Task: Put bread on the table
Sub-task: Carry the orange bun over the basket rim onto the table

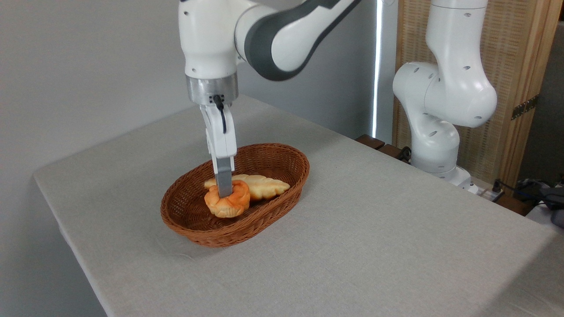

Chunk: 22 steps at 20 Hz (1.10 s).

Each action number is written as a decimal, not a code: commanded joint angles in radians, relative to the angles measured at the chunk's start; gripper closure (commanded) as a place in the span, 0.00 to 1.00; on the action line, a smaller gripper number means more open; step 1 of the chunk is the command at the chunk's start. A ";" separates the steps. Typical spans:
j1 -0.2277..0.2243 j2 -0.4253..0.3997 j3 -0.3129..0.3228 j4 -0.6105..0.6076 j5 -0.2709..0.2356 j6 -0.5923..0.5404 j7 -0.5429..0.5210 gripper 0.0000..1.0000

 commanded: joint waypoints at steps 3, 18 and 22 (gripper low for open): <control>0.000 0.003 0.073 0.131 0.004 -0.182 0.014 0.81; 0.031 0.084 0.181 0.203 0.125 -0.218 0.418 0.63; 0.048 0.114 0.181 0.203 0.161 -0.146 0.459 0.50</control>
